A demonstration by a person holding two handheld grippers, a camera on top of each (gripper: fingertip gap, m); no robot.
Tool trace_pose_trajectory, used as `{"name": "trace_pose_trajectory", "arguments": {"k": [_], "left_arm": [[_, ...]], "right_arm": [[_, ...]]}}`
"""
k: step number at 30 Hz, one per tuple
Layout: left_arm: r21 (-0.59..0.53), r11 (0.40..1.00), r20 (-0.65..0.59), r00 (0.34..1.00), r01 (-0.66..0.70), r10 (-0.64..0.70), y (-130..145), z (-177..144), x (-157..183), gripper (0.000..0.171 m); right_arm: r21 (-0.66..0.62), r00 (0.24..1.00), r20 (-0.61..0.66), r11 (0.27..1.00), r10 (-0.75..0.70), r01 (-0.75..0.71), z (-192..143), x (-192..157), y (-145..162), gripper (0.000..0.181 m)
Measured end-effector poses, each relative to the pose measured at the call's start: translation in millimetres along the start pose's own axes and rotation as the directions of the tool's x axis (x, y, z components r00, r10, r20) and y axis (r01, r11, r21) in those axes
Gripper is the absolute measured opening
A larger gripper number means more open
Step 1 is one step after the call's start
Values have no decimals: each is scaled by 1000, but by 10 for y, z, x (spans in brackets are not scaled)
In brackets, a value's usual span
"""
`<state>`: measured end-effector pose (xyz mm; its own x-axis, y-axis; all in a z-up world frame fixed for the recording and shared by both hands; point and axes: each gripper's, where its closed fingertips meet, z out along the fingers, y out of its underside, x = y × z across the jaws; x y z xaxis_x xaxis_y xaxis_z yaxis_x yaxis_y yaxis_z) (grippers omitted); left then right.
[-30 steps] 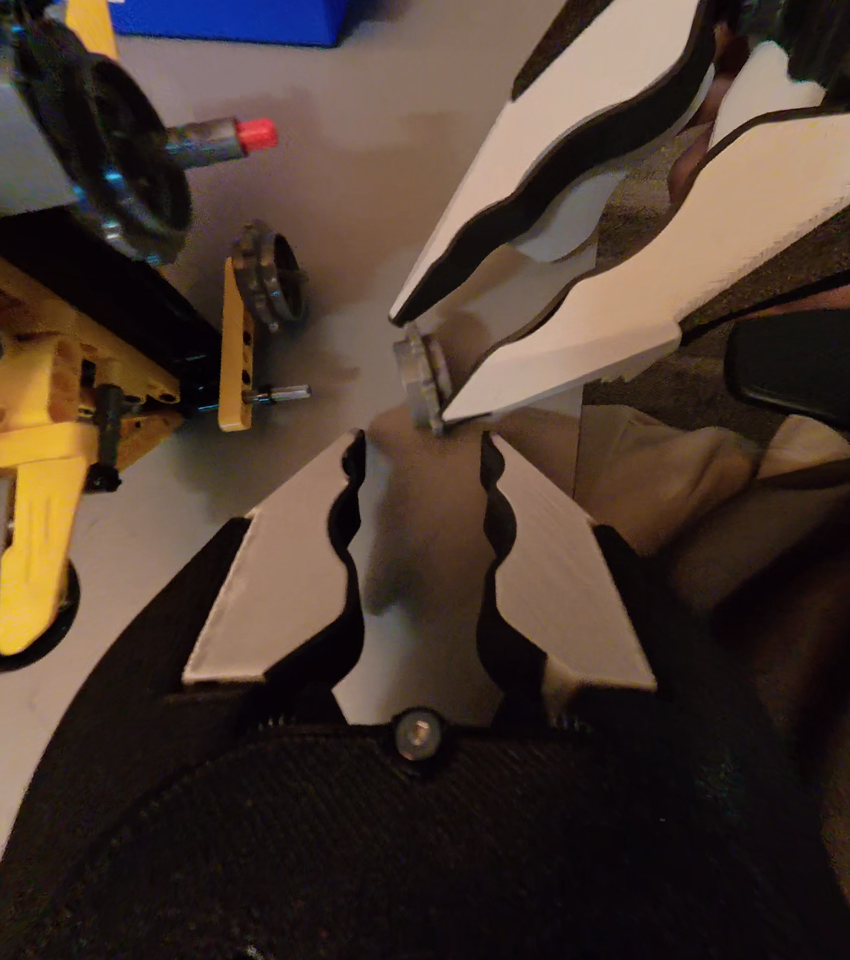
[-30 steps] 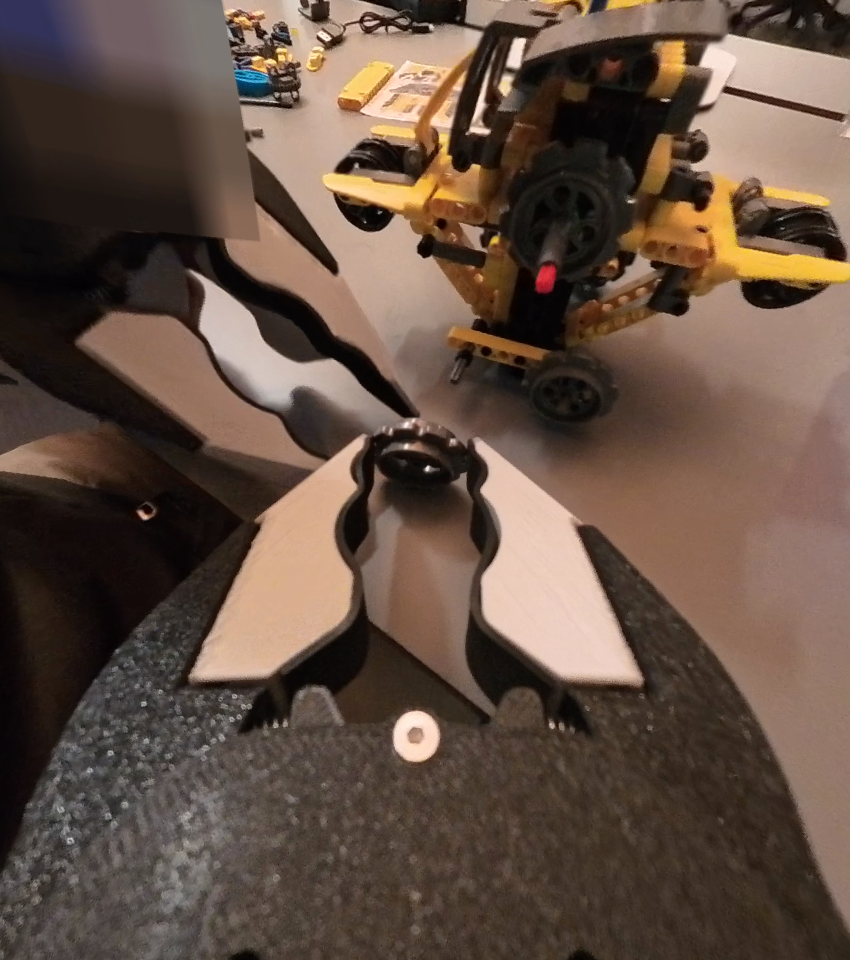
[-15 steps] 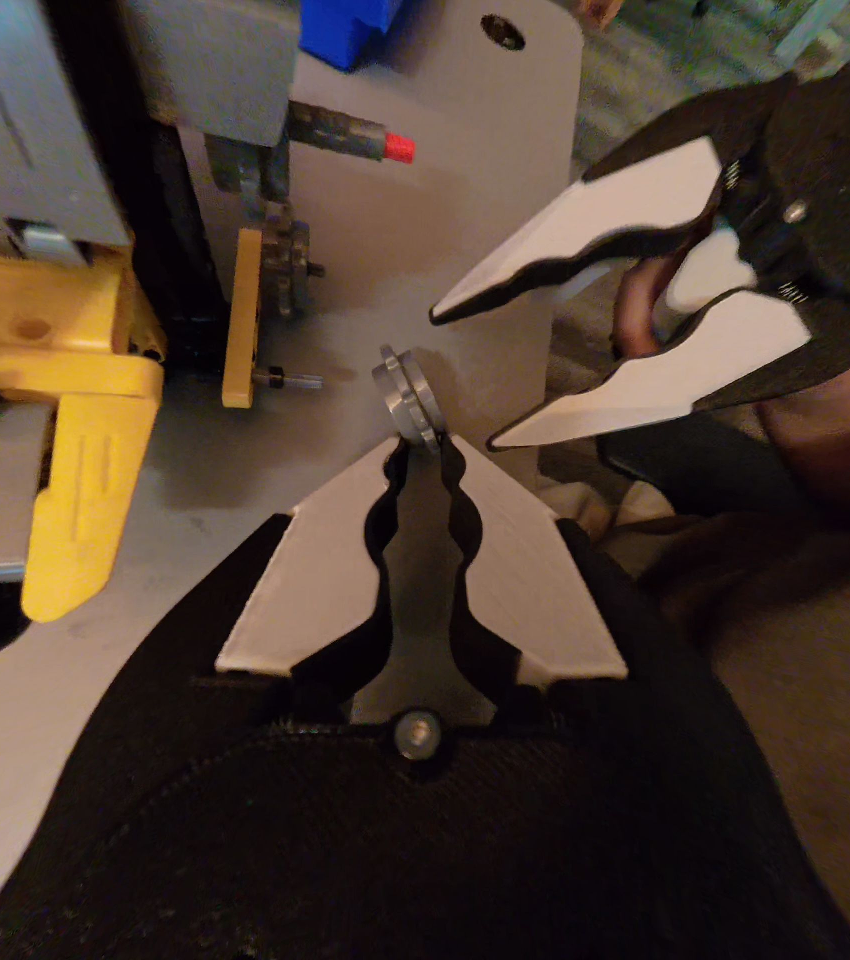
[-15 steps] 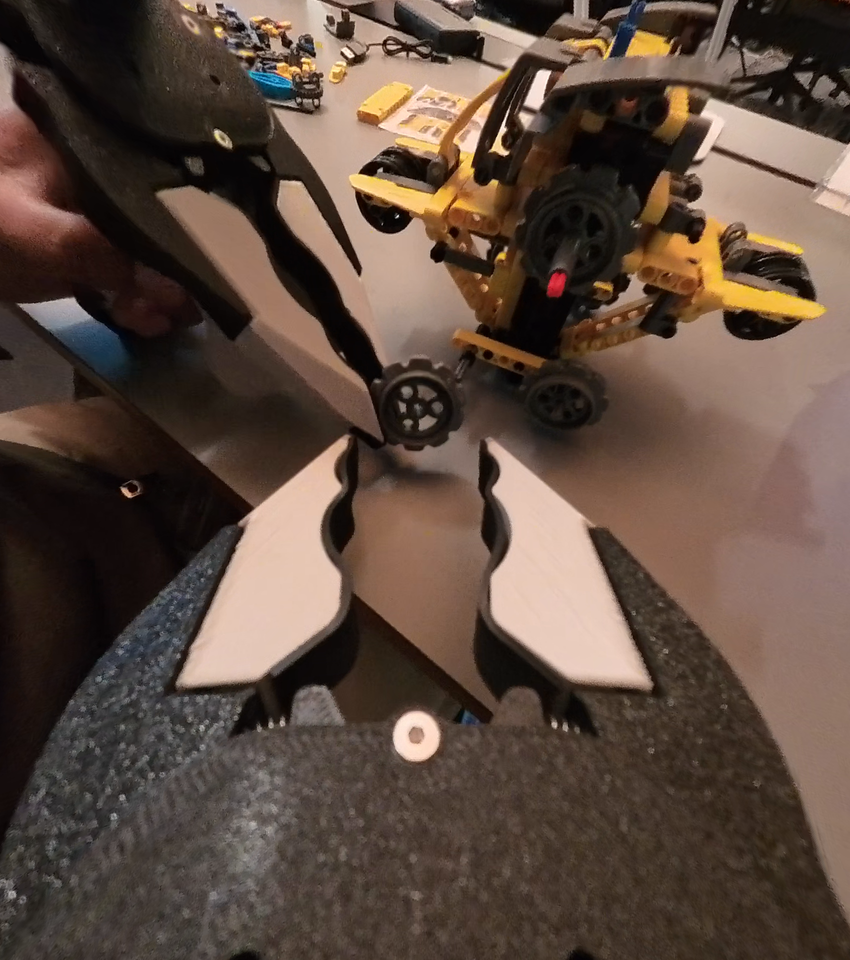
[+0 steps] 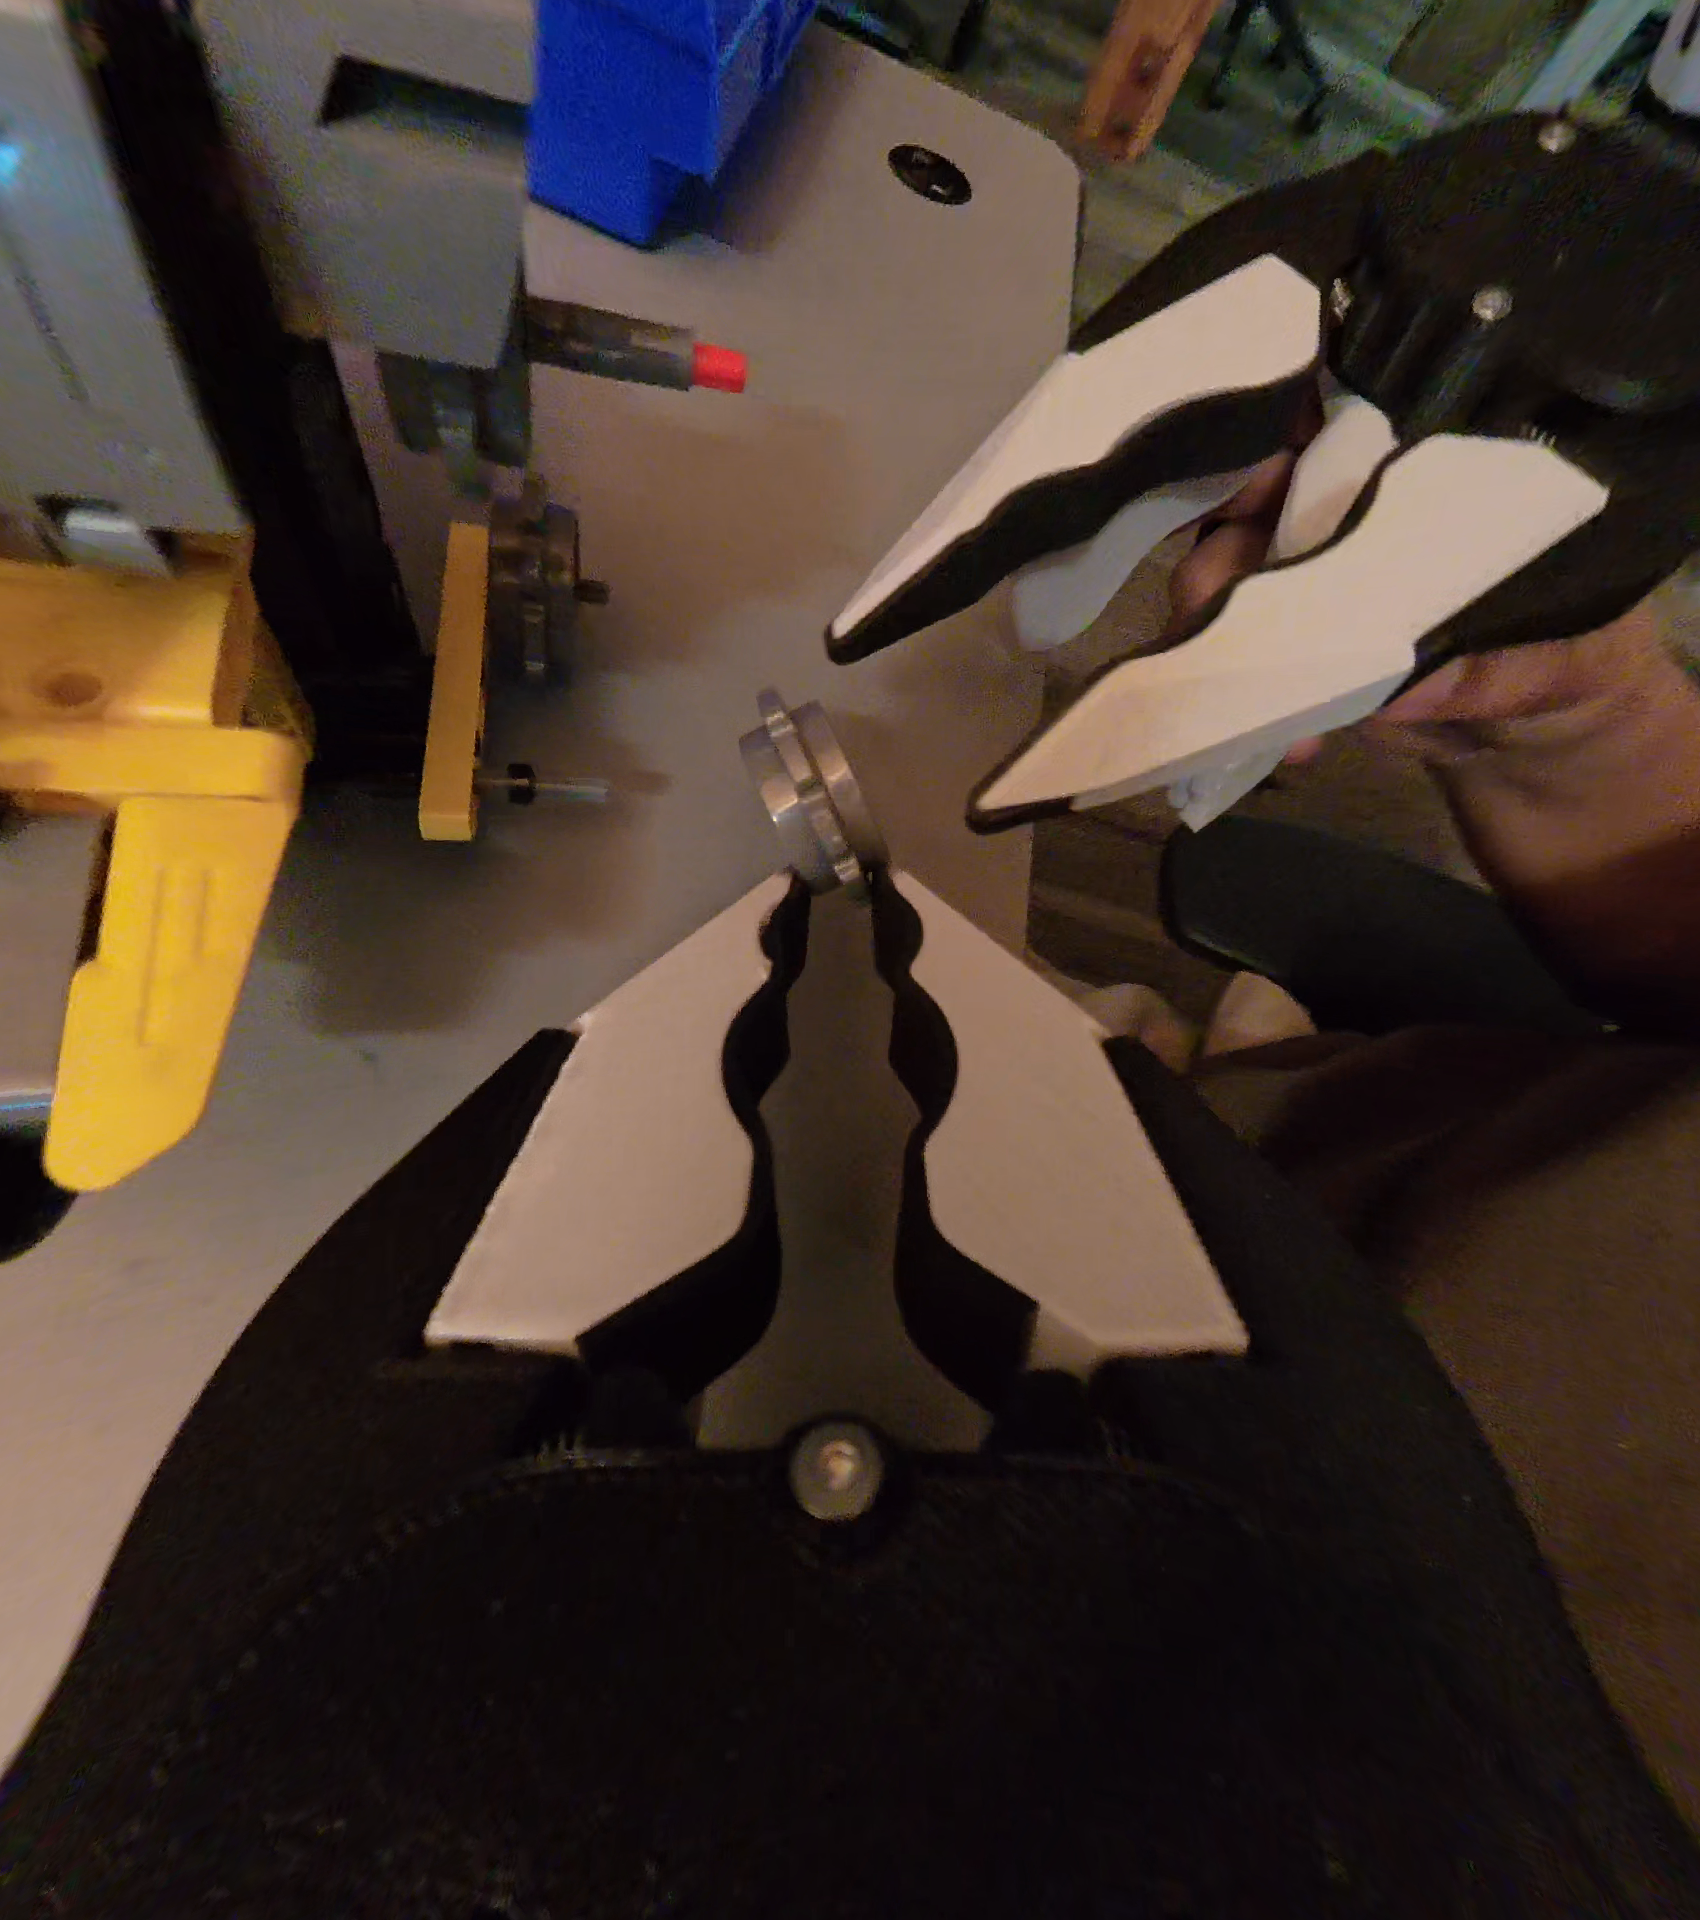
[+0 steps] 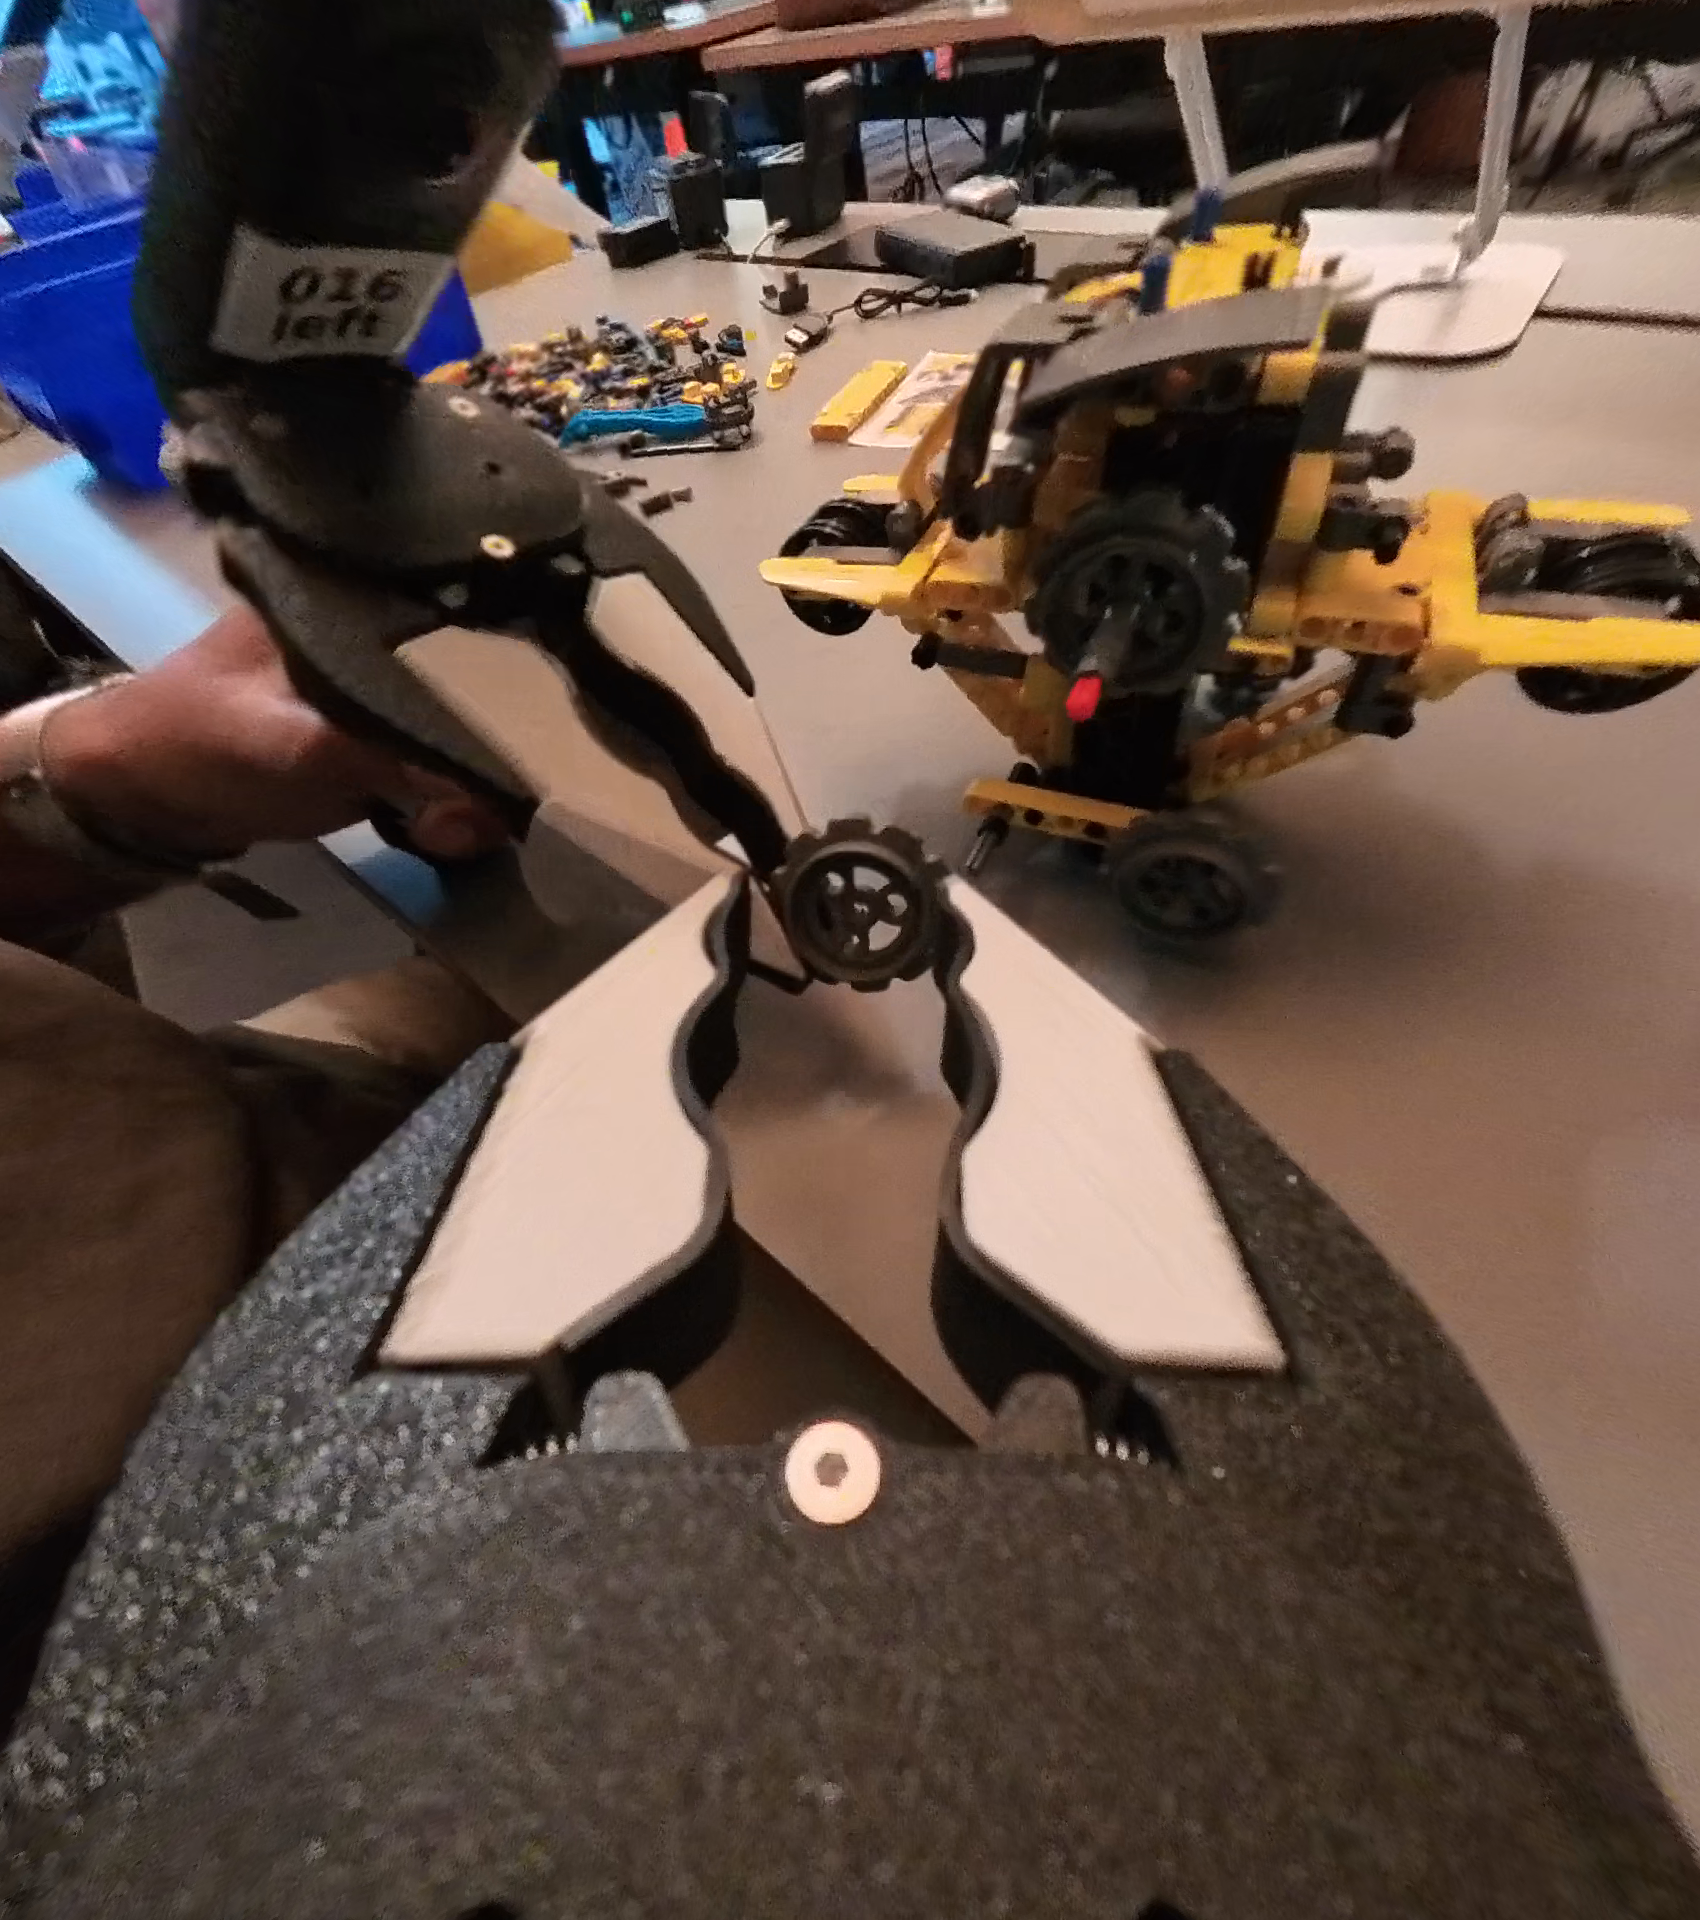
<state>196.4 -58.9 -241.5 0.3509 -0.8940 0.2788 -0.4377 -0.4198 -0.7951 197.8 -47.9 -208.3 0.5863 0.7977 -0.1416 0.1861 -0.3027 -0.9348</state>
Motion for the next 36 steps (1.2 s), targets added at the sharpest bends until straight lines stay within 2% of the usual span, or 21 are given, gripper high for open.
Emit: {"name": "trace_pose_trajectory", "arguments": {"k": [3,8,17,20,26,31,36], "left_arm": [[19,998,49,998,-52,51,-38,20,27,11],[39,995,97,992,-89,85,-72,14,24,11],[-9,990,198,970,-140,139,-19,28,-52,12],[-5,992,166,978,-125,125,-15,37,-6,48],[-31,986,284,944,-164,166,33,-80,-248,74],[-66,984,283,942,-168,180,57,-35,-317,111],[-86,980,246,949,-181,197,46,52,-266,122]], "right_arm": [[-48,998,-14,997,64,-65,24,43,82,34],[-51,993,-22,992,116,-117,22,41,90,29],[-85,994,-104,995,38,-47,71,58,136,29],[-83,990,-142,996,22,-34,83,108,149,29],[-97,976,-216,995,8,-29,138,256,212,29],[-106,968,-249,994,-18,-9,209,289,236,29],[-100,970,-242,995,-16,-8,268,267,249,29]]}}
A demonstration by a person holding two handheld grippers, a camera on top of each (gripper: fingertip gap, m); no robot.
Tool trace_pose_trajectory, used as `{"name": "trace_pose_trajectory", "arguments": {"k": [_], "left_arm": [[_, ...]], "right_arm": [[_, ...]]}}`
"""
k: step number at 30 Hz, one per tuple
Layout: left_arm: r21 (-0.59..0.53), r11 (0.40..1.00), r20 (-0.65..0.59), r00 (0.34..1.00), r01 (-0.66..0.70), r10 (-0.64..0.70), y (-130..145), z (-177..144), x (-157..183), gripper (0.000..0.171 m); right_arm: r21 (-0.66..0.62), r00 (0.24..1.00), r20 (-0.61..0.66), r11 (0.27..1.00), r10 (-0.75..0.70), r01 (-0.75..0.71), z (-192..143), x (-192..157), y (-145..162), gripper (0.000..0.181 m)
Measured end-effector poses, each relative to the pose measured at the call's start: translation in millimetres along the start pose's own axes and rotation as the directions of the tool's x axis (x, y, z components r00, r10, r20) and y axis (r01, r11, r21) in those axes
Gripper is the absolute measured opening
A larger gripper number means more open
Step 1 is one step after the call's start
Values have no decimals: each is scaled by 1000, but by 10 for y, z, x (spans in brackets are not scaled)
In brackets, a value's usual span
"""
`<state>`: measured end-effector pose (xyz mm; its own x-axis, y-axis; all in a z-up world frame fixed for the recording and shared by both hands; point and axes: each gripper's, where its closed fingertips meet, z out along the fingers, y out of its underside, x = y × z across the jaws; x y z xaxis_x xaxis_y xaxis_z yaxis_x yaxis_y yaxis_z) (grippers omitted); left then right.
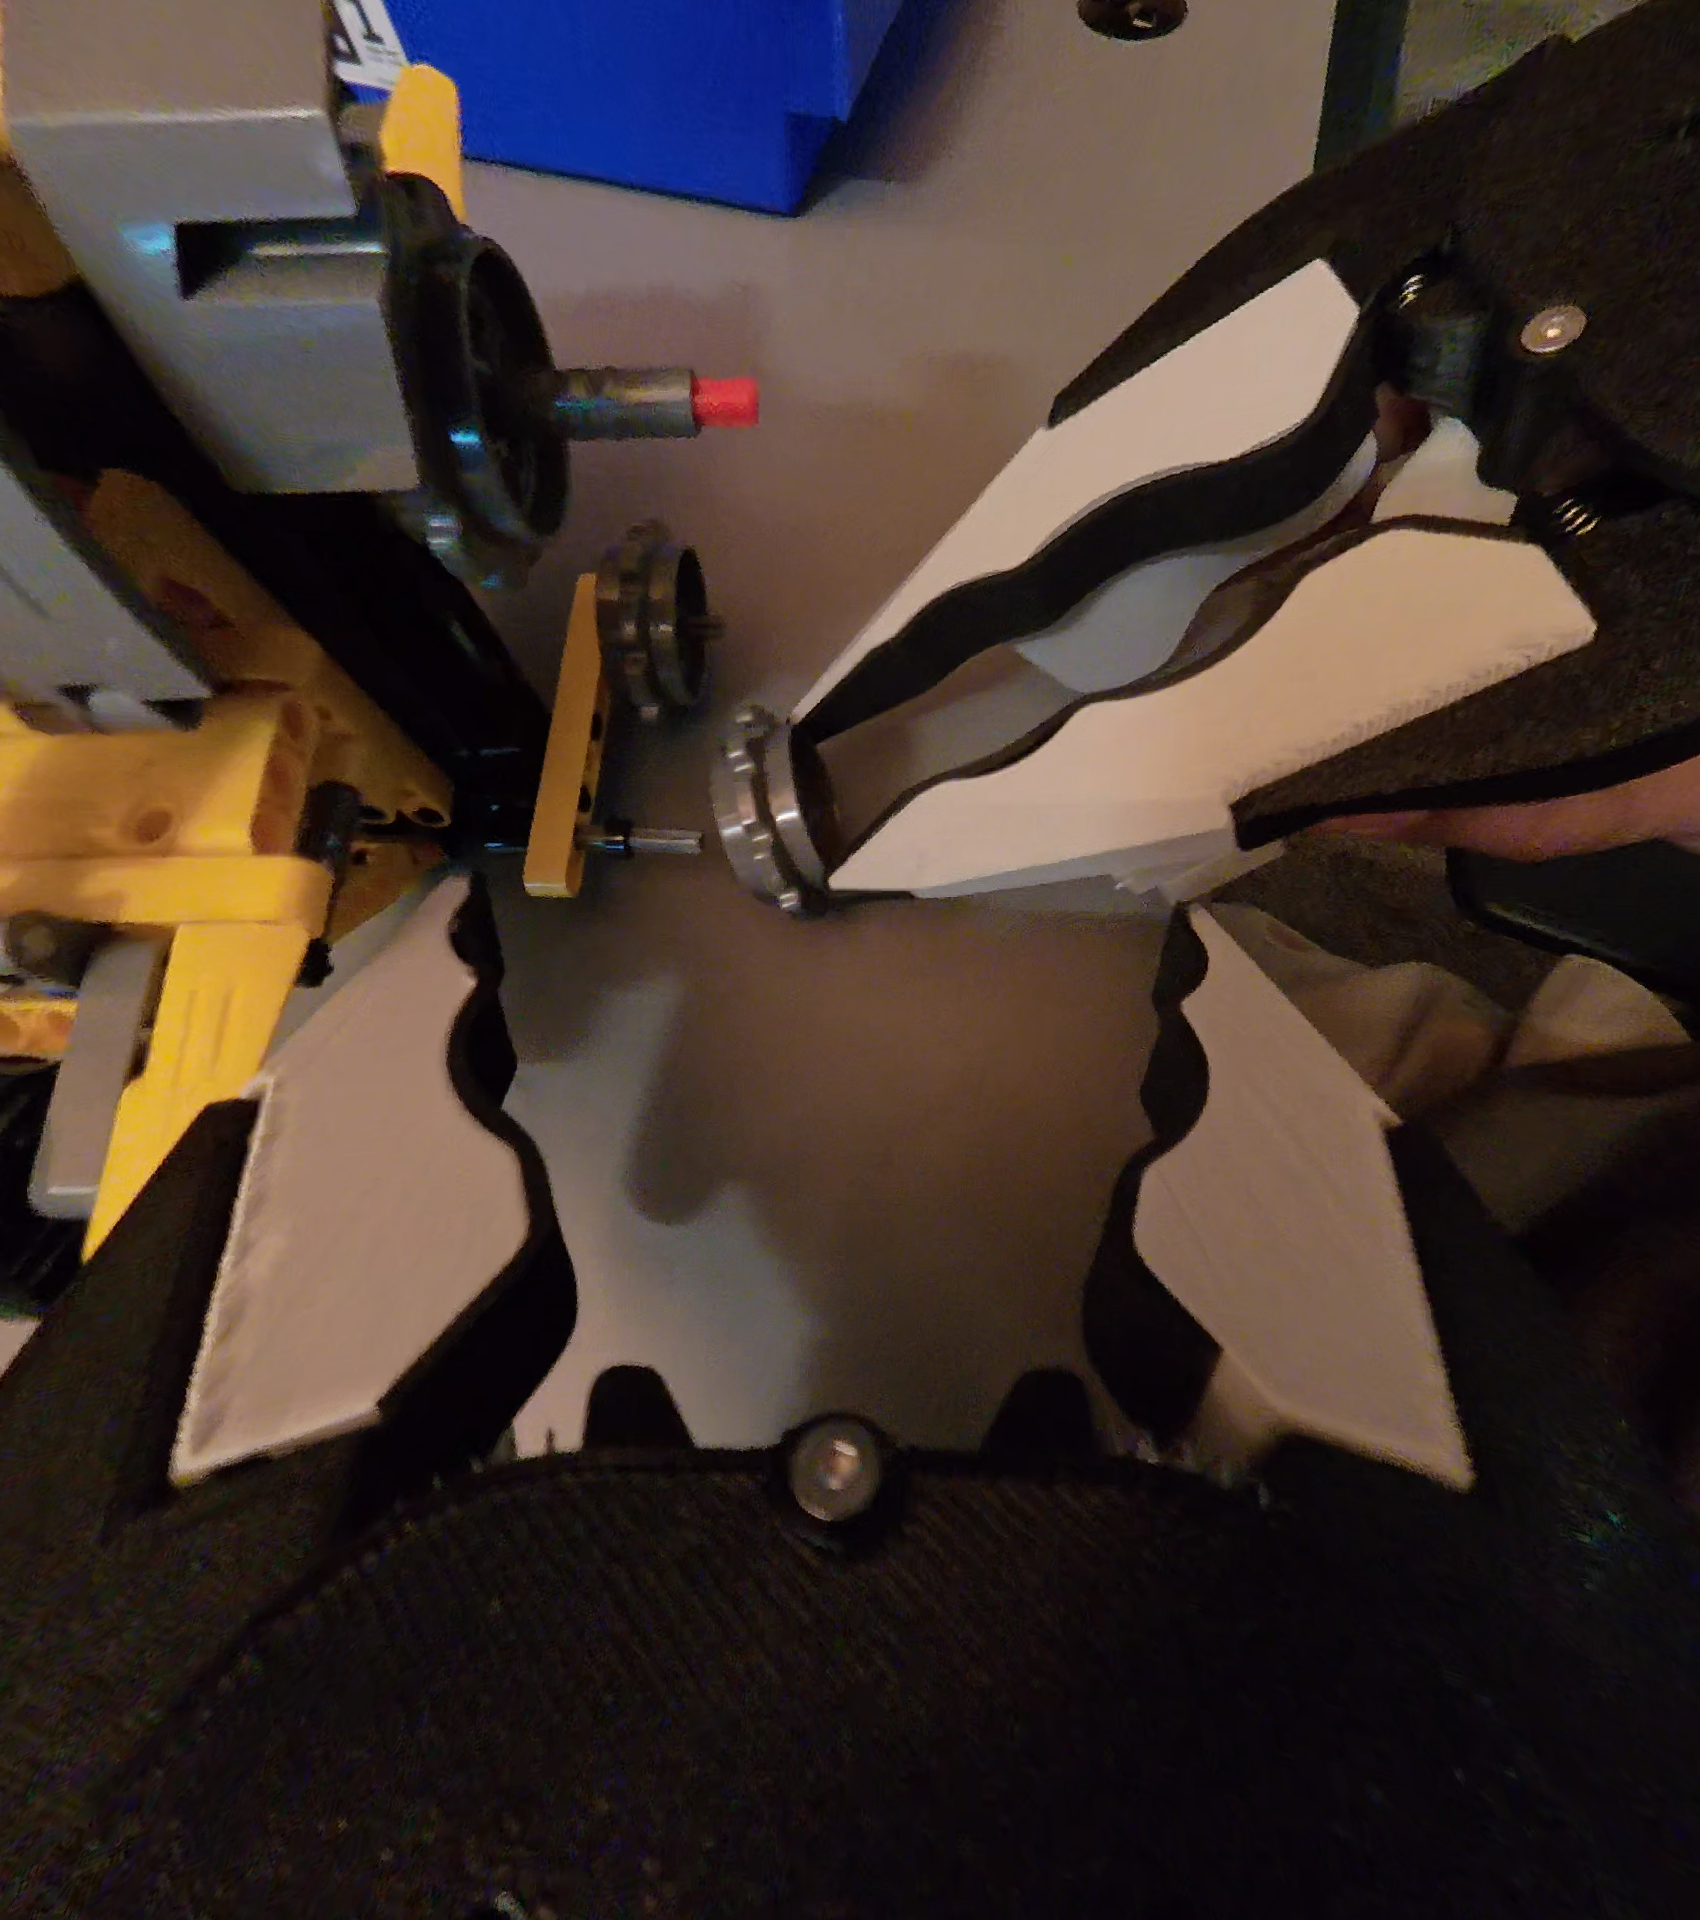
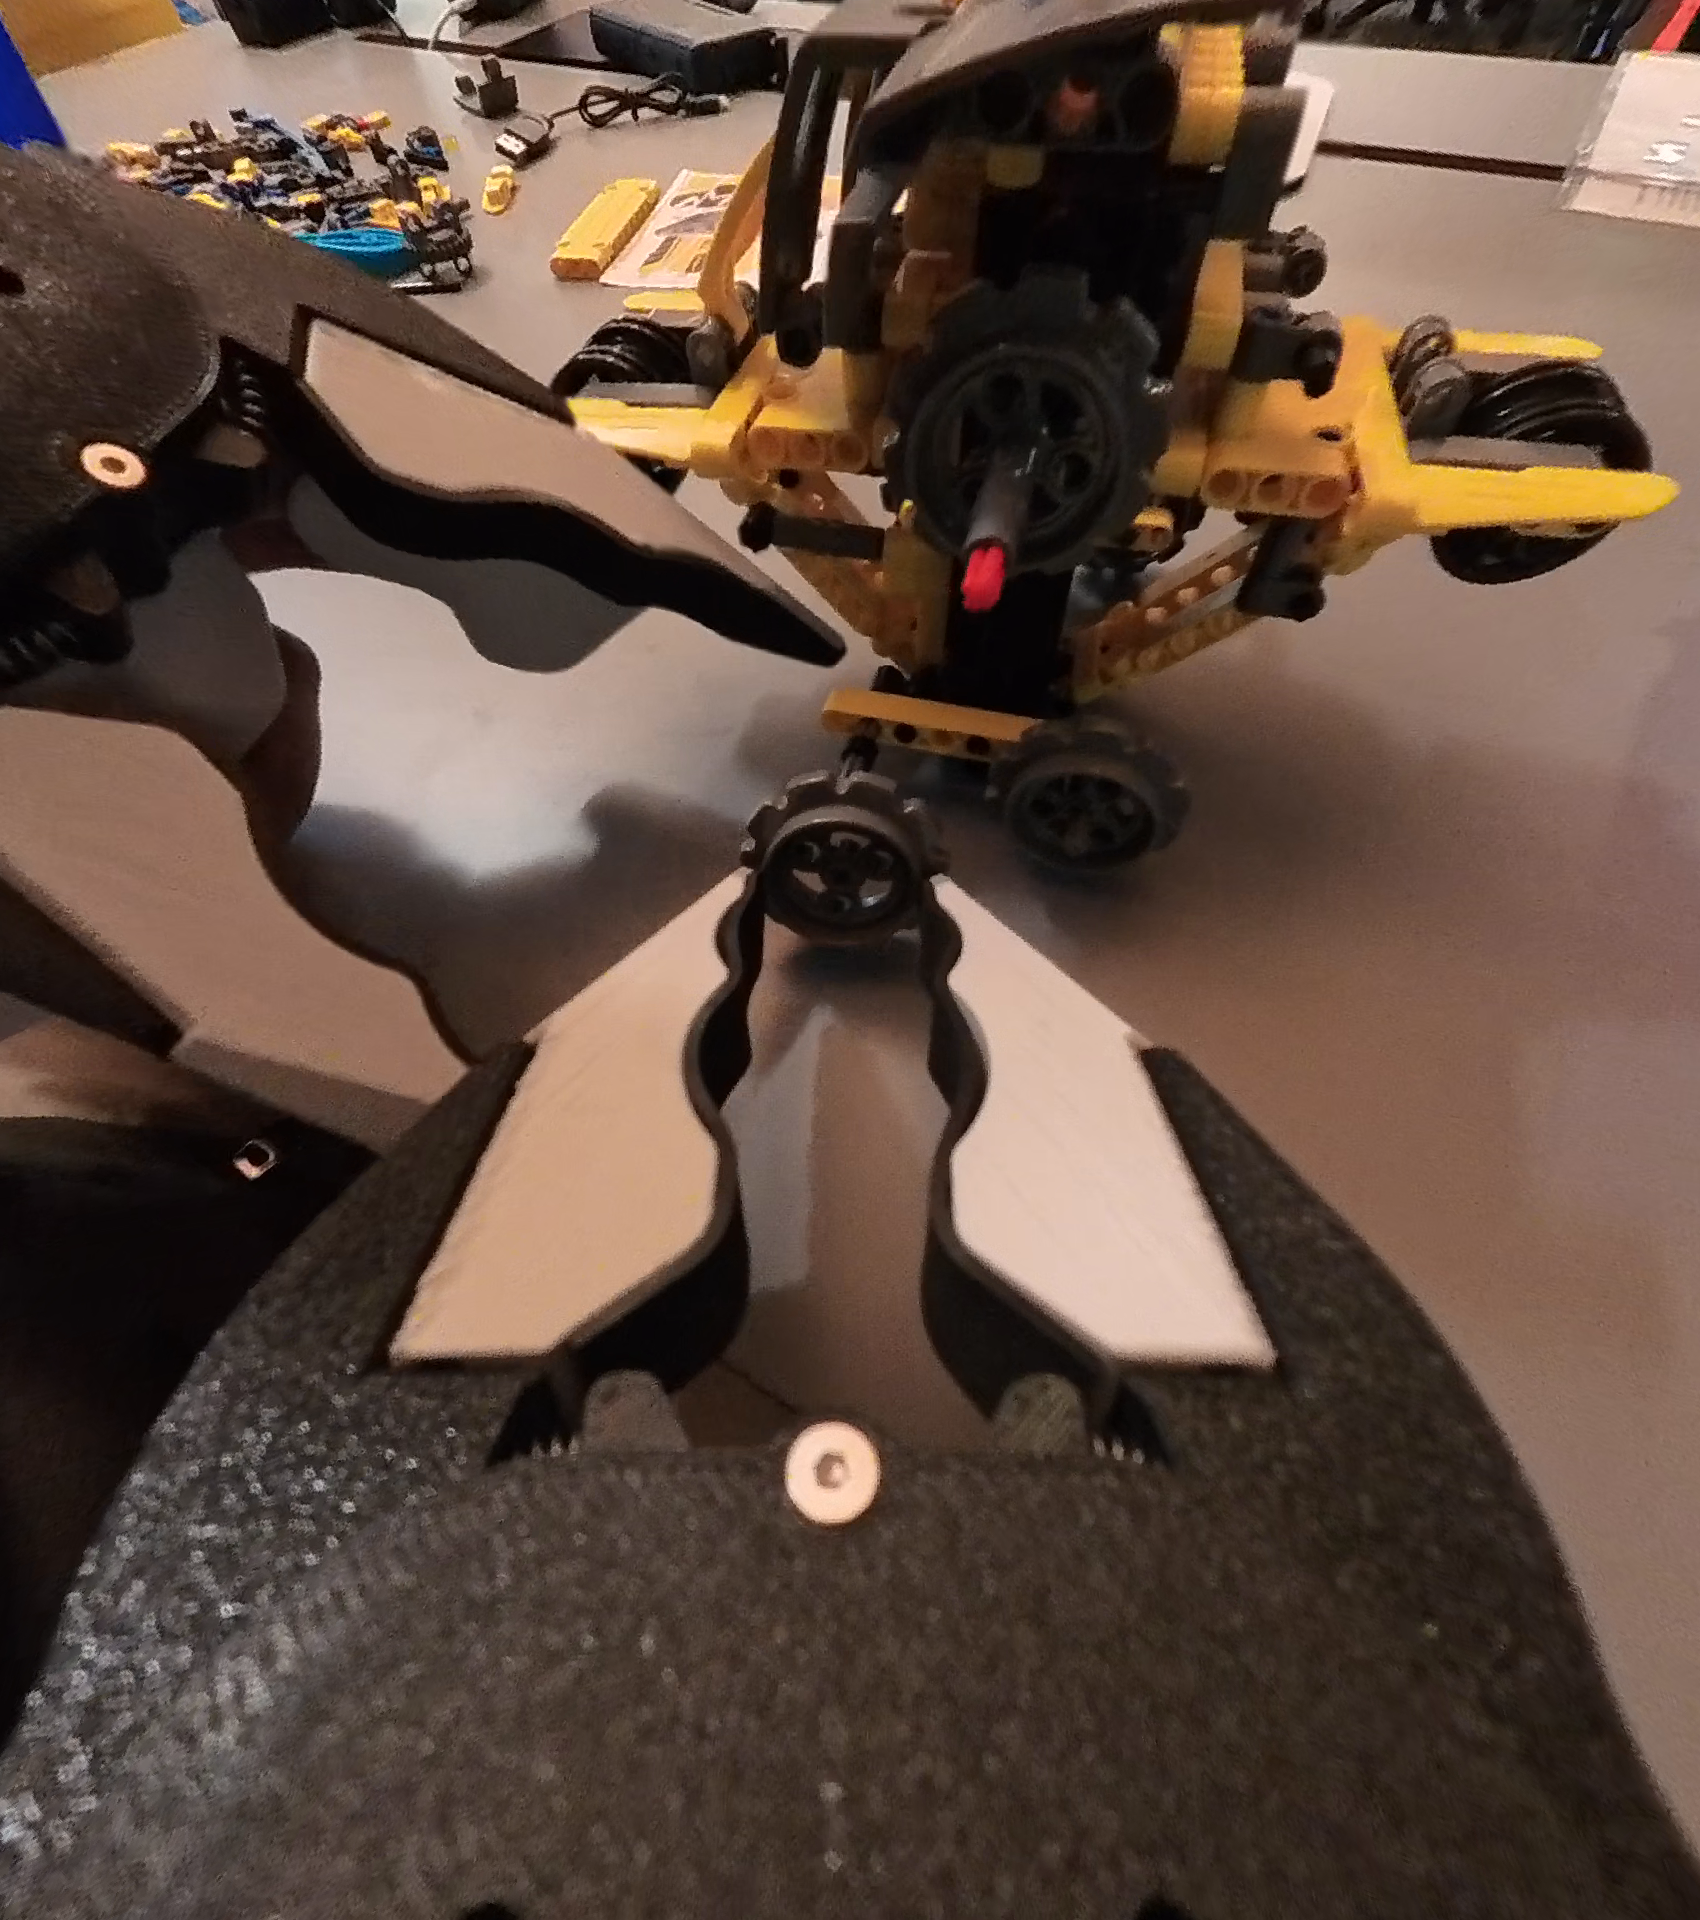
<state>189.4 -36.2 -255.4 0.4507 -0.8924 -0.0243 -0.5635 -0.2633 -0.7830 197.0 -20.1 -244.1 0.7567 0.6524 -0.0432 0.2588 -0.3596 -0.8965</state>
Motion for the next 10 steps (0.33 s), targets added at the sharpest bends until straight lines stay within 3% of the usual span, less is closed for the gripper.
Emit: {"name": "trace_pose_trajectory", "arguments": {"k": [10], "left_arm": [[-16,999,-89,995,51,-53,-32,36,90,125]], "right_arm": [[10,1000,-15,1000,-1,1,78,-31,-40,29]]}}
